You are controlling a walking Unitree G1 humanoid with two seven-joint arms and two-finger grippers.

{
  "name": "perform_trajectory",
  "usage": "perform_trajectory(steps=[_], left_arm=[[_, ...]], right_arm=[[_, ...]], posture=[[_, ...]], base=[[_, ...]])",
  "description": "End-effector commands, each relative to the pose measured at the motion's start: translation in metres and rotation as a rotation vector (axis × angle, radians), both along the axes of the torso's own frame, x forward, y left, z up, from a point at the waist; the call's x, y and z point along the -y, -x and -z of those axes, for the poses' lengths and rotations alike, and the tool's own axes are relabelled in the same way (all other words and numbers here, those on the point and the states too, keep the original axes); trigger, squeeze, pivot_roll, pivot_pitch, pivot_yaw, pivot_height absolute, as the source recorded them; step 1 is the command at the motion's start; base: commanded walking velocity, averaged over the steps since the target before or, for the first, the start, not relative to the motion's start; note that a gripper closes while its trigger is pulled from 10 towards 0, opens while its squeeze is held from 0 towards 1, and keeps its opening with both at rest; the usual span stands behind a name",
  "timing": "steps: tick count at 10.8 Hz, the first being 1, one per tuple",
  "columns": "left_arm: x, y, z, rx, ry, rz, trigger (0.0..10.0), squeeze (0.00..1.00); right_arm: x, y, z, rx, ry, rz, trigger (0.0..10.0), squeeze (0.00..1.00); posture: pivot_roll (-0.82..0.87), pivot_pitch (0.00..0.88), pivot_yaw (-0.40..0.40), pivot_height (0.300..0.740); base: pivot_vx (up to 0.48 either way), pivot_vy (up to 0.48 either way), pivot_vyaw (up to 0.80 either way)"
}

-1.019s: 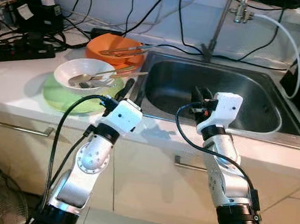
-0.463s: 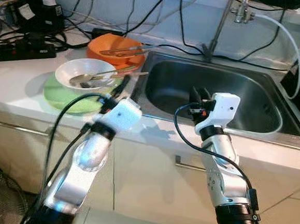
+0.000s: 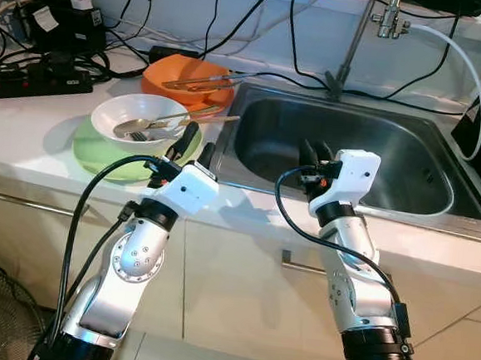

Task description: Kitchen organization

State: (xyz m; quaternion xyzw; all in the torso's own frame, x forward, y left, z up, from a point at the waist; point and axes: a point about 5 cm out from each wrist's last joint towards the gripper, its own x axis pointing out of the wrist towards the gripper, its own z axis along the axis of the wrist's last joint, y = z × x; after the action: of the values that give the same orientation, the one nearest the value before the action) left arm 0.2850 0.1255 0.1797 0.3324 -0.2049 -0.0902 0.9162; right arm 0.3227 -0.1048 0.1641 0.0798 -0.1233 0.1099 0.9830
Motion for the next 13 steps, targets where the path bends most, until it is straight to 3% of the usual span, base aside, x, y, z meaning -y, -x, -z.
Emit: perform_trajectory(steps=[1,3,8,13], left_arm=[[0.009,-0.006,-0.007,0.004,-0.013,0.036,10.0,0.00],[0.022,-0.017,-0.008,-0.021,-0.053,0.087,10.0,0.00],[0.038,-0.062,-0.009,-0.101,-0.191,0.010,10.0,0.00],[0.040,-0.088,-0.015,-0.123,-0.236,-0.062,10.0,0.00]], right_arm=[[0.001,-0.002,-0.002,0.011,-0.001,-0.003,10.0,0.00],[0.001,-0.003,-0.004,0.016,-0.003,0.003,10.0,0.00],[0.003,-0.005,-0.005,0.020,-0.005,0.017,10.0,0.00],[0.004,-0.004,-0.005,0.021,-0.006,0.026,10.0,0.00]], posture=[[0.22,0.000,-0.065,0.740],[0.21,0.000,-0.060,0.740],[0.20,0.000,-0.058,0.740],[0.20,0.000,-0.053,0.740]], base=[[0.000,0.000,0.00],[0.000,0.000,0.00],[0.000,0.000,0.00],[0.000,0.000,0.00]])
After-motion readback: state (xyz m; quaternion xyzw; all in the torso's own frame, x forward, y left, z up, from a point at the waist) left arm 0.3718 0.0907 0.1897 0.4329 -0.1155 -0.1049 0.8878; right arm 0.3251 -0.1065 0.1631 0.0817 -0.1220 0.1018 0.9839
